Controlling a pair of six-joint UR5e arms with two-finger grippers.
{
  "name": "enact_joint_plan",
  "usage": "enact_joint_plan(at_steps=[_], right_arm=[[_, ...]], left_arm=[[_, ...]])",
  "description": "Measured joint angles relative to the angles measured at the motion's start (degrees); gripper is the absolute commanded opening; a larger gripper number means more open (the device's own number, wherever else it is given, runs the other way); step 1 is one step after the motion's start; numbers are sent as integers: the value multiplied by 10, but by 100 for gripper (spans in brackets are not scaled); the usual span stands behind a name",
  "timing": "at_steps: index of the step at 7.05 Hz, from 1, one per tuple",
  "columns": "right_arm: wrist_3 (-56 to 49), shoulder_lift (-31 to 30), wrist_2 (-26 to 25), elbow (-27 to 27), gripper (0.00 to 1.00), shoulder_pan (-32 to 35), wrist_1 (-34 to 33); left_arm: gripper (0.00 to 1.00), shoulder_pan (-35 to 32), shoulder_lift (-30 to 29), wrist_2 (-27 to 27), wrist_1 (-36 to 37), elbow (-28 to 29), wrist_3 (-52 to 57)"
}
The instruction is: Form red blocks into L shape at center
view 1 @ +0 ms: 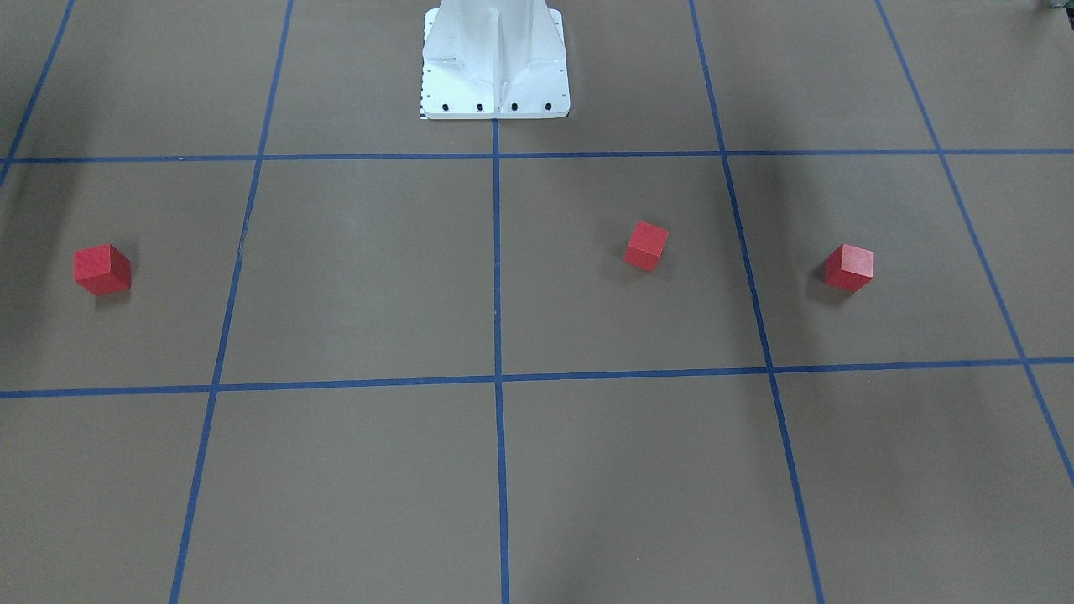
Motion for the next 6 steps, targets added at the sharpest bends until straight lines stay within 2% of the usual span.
enact_joint_plan(at_steps=[2,5,6], right_arm=[[1,4,-1,3,100,0,1],[2,16,1,11,100,0,10],[2,20,1,13,100,-1,37]], left_arm=[[100,0,2,2,0,-13,-1],[100,2,6,69,-1,-33,-1],[100,2,7,76,-3,-38,-1]])
